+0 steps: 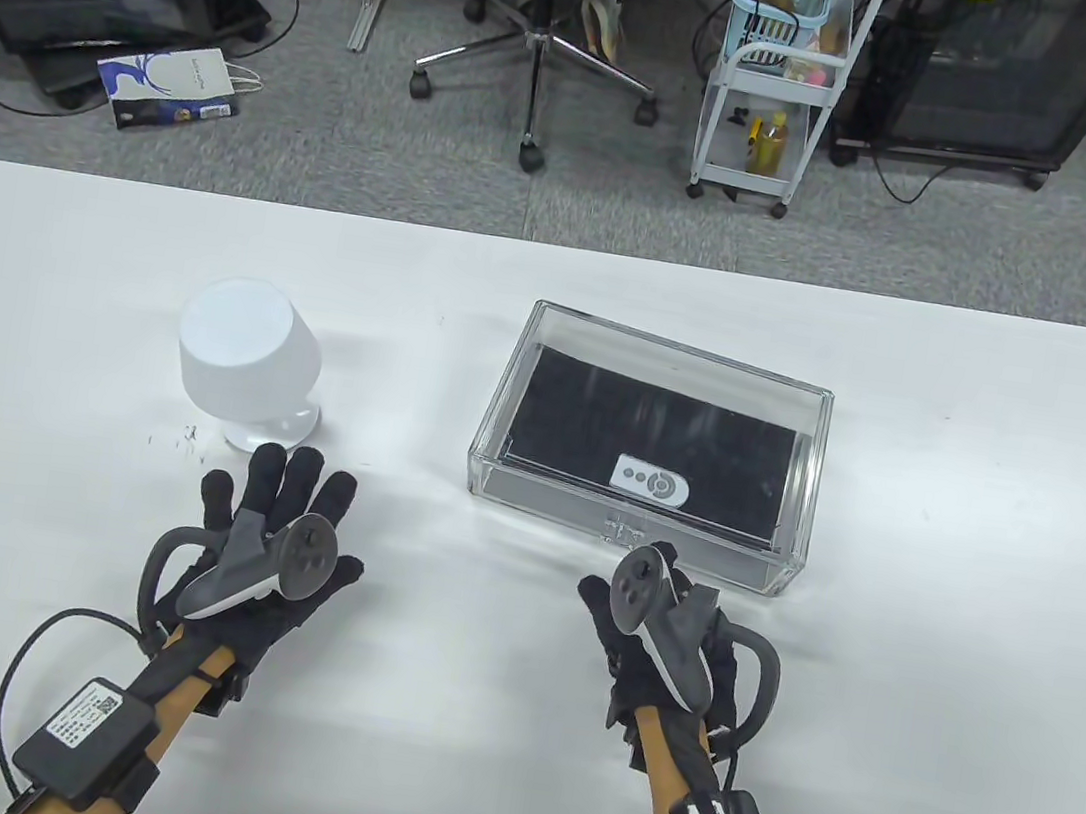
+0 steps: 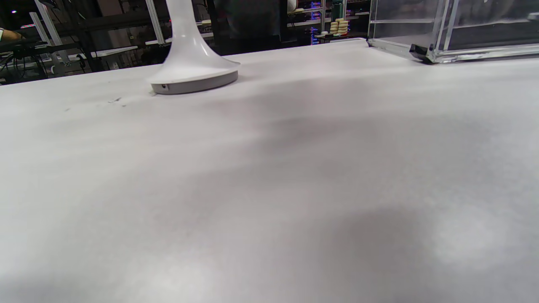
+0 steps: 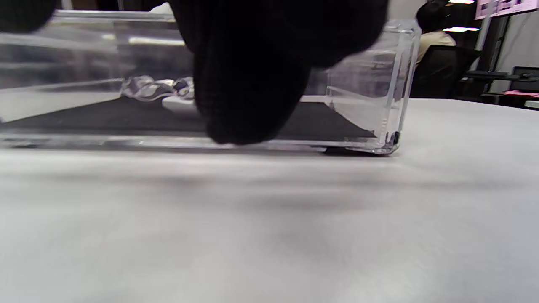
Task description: Take out the desk lamp remote control from the drawer and turn on the desk lamp
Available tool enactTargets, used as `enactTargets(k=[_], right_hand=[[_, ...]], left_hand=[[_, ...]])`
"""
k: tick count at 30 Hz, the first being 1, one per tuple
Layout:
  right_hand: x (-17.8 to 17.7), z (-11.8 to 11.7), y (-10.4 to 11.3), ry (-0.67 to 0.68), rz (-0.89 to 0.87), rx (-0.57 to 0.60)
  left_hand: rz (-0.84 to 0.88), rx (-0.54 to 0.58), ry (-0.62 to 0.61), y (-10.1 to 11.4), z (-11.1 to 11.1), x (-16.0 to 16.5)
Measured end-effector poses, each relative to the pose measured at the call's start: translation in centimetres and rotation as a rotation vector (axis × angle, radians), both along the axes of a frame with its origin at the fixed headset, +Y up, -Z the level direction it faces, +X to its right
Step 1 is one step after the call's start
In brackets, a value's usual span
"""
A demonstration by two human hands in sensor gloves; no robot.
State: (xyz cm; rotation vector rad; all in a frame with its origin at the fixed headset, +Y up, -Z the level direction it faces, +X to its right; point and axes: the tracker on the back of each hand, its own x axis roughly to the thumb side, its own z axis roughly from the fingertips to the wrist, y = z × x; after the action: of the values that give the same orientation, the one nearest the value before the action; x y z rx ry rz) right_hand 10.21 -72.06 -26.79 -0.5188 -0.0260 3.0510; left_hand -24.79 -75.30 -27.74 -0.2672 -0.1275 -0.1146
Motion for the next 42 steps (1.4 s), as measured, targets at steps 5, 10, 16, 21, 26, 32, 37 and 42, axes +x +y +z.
enactTargets(k=[5,10,16,21,26,32,37,42], right_hand=[[-0.7,-3.2,-0.8,-0.149,0.034,-0.119],[-1.0,-5.8,-2.1,-0.327,-0.056,-0.237],[-1.5,-5.7,-2.5,-0.272,-0.053,-0.207],[-1.7,-4.9,-2.5,-0.249,-0.038,-0.168],[-2.3,-2.6,-2.4,-0.198,-0.004,-0.157],[-3.0,0.6,-2.2,-0.153,0.036,-0.198],[-3.5,2.4,-2.0,-0.114,0.035,-0.236],[-3.1,2.3,0.1,-0.087,0.011,-0.275]], left_hand=[[0.013,-0.001,-0.002,0.0,-0.1,-0.2],[0.023,-0.007,-0.003,0.0,-0.2,-0.1],[0.033,-0.027,-0.018,-0.3,-0.4,0.5],[0.021,-0.029,-0.032,-0.4,-0.2,0.9],[0.022,-0.032,-0.031,-0.4,-0.1,0.8],[0.012,-0.028,-0.031,-0.2,0.1,0.8],[0.013,-0.018,-0.034,0.1,0.4,0.8],[0.009,-0.020,-0.040,-0.1,0.5,0.8]])
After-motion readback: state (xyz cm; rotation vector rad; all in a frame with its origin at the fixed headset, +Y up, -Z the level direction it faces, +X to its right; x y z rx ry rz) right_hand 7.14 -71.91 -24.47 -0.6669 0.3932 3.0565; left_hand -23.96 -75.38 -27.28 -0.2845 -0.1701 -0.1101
